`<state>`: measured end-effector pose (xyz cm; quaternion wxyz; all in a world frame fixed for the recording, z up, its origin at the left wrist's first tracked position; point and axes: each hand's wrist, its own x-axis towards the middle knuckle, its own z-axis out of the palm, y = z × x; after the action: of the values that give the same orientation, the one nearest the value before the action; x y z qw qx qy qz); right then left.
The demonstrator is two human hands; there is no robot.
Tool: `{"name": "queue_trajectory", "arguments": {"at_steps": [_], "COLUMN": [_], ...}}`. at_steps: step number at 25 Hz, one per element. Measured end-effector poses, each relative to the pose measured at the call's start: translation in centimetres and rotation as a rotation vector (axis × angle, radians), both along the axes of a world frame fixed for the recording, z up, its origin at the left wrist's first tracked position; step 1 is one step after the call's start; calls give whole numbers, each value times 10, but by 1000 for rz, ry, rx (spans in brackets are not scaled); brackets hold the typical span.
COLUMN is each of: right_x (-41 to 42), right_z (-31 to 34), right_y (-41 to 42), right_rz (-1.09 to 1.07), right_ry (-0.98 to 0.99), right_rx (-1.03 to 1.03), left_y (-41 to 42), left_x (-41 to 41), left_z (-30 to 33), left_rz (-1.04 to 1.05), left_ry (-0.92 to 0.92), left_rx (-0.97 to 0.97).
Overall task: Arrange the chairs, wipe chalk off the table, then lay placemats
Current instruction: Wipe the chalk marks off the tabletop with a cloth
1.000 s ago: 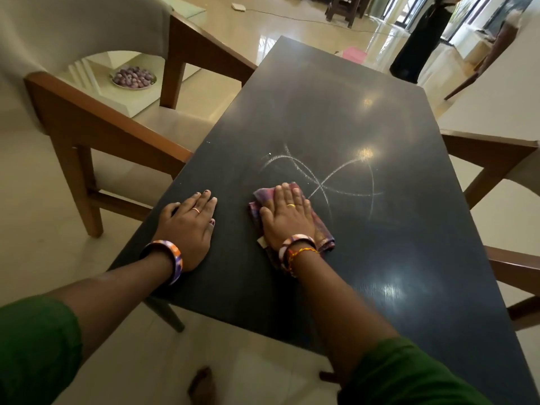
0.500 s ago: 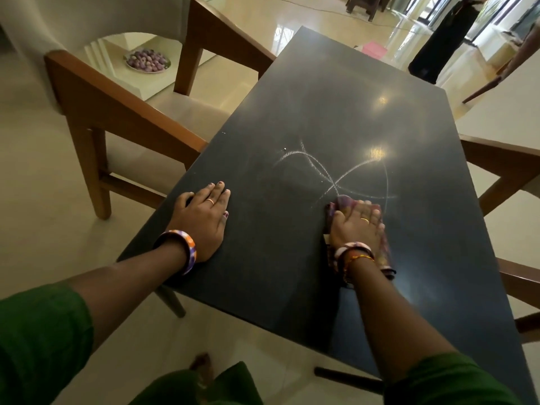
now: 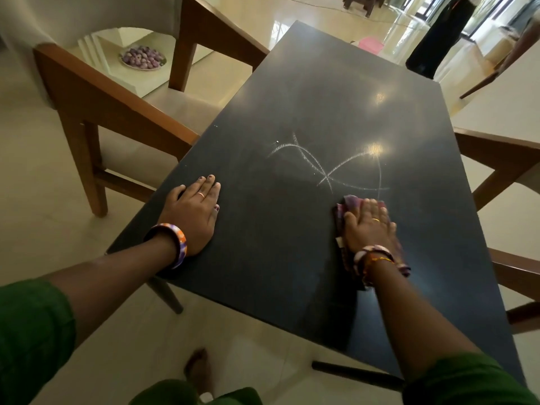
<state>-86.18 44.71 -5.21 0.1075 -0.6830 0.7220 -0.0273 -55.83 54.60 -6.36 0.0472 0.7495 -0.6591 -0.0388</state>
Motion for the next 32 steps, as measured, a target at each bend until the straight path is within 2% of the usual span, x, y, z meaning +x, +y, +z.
{"name": "queue_trajectory", "arguments": {"at_steps": [3,6,8,12,14,16,21,23,25,29,32], "right_x": [-24,9,53,159,171,139,-10,-26,-4,95,132], "right_z": [1,1,0,-4,-2,3,15,19,24,19,18], "right_y": [-1,-7,-6,15,9,-15,-55,-59,-60,-37,-24], "right_rz": [-175,-221,-59,435,541,482,41,-91,-138,299,457], "right_ry": [-16,13,28,-75,-147,-204,-100,-82,-81,-107,-179], "right_rx": [-5,3,-17,-31,-54,-78,-74,-28,-30,-37,30], "left_y": [-2,-3,-4,-3,-3,-3,-3,-4,-4,-6,-3], "left_x": [1,1,1,3,5,5,3,2,1,2,3], "left_z": [1,2,2,0,0,0,0,0,0,-2,-1], "left_rz": [-2,-7,-10,-2,-8,-9,5,6,4,1,-4], "left_ry": [12,15,23,23,42,62,38,27,17,14,14], "left_rx": [-22,-15,-11,-15,-15,-5,9,21,37,42,57]}}
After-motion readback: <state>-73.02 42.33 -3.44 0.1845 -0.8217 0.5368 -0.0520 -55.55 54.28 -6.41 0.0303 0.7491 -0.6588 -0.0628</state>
